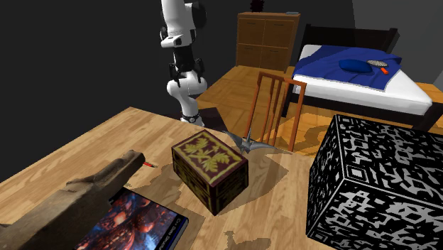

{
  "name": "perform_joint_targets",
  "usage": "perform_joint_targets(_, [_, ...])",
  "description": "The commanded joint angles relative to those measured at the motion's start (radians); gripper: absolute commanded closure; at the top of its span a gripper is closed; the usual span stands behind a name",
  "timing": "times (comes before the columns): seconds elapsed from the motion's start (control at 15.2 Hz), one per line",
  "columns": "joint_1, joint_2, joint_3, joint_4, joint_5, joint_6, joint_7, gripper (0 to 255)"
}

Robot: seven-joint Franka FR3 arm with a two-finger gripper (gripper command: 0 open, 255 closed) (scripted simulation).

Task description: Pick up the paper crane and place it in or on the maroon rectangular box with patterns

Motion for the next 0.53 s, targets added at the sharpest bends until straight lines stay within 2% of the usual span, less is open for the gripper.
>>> perform_joint_targets(0.0, [0.0, 0.0, 0.0, 0.0, 0.0, 0.0, 0.0, 0])
perform_joint_targets(0.46, [0.077, 0.165, 0.03, -0.031, 0.026, 0.189, -0.084, 0])
